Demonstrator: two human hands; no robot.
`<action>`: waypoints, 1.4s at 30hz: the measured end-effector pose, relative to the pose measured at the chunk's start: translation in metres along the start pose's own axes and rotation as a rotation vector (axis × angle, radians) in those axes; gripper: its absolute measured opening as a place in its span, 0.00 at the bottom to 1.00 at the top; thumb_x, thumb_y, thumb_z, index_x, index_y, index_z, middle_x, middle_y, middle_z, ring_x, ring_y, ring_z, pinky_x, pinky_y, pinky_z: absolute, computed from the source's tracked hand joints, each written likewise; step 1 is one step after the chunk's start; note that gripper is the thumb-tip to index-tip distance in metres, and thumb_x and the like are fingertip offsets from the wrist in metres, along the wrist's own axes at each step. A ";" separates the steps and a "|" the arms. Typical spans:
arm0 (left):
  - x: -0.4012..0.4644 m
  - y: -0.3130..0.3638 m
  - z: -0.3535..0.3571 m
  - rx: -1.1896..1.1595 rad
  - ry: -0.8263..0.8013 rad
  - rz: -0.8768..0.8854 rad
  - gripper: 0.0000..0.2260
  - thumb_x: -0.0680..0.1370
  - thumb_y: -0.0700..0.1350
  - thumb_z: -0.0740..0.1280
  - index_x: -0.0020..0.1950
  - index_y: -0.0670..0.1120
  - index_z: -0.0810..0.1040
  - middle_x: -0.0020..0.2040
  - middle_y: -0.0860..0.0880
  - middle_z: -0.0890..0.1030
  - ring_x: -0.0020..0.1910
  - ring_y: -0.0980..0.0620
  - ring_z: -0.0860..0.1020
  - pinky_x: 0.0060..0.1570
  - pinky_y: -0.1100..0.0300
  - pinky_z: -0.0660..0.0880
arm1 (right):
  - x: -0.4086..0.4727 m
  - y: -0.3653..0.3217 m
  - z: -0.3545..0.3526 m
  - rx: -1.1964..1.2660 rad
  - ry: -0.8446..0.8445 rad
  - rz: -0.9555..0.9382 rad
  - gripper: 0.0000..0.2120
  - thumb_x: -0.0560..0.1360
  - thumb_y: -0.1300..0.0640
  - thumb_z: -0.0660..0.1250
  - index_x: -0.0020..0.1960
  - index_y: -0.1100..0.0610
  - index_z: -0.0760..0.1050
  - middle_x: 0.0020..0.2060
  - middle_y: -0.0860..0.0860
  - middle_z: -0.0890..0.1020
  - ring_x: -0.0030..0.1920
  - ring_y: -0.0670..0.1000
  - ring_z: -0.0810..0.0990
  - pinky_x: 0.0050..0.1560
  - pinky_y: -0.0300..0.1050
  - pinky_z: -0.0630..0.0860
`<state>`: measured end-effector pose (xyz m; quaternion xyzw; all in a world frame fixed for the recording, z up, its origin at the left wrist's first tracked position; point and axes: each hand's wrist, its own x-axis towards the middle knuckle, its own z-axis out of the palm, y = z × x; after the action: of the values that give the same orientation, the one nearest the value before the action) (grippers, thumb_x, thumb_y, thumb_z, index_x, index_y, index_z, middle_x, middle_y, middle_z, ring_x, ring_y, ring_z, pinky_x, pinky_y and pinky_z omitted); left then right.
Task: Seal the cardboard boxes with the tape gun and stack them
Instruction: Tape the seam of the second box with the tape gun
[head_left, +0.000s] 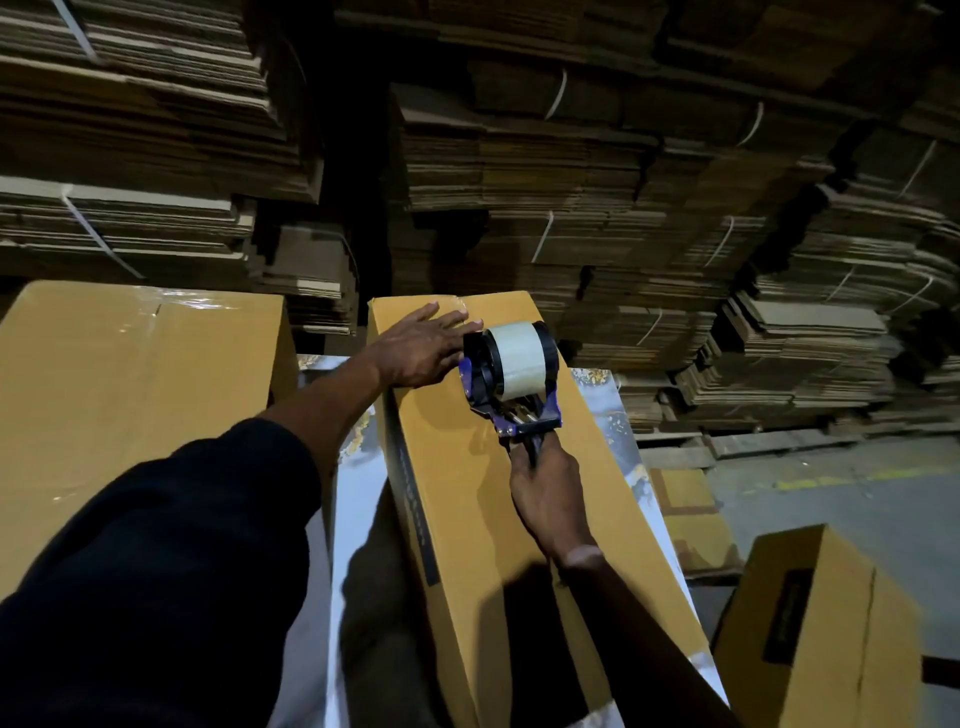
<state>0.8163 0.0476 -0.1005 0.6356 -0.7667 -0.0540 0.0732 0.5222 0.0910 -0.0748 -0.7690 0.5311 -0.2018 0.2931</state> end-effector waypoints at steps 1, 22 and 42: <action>0.003 -0.004 -0.002 -0.003 -0.003 -0.006 0.24 0.87 0.53 0.53 0.84 0.57 0.55 0.84 0.55 0.53 0.84 0.52 0.46 0.82 0.44 0.42 | 0.006 -0.003 0.001 -0.001 0.003 0.000 0.10 0.81 0.56 0.65 0.57 0.61 0.74 0.47 0.62 0.84 0.48 0.66 0.81 0.43 0.54 0.77; -0.017 0.034 0.005 -0.059 0.064 -0.006 0.21 0.87 0.51 0.54 0.81 0.54 0.65 0.82 0.52 0.62 0.84 0.49 0.53 0.82 0.44 0.45 | -0.016 0.005 -0.021 -0.022 -0.052 0.019 0.11 0.82 0.54 0.65 0.60 0.61 0.74 0.48 0.61 0.84 0.49 0.64 0.81 0.41 0.47 0.68; -0.025 0.050 0.008 -0.037 -0.056 0.143 0.23 0.88 0.56 0.49 0.84 0.55 0.57 0.84 0.54 0.55 0.84 0.49 0.47 0.81 0.46 0.43 | -0.047 0.025 -0.031 -0.081 -0.012 0.044 0.13 0.82 0.54 0.66 0.63 0.61 0.74 0.52 0.63 0.85 0.55 0.69 0.81 0.47 0.56 0.77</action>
<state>0.7707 0.0818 -0.1007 0.5758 -0.8108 -0.0808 0.0672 0.4684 0.1212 -0.0681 -0.7697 0.5537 -0.1689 0.2694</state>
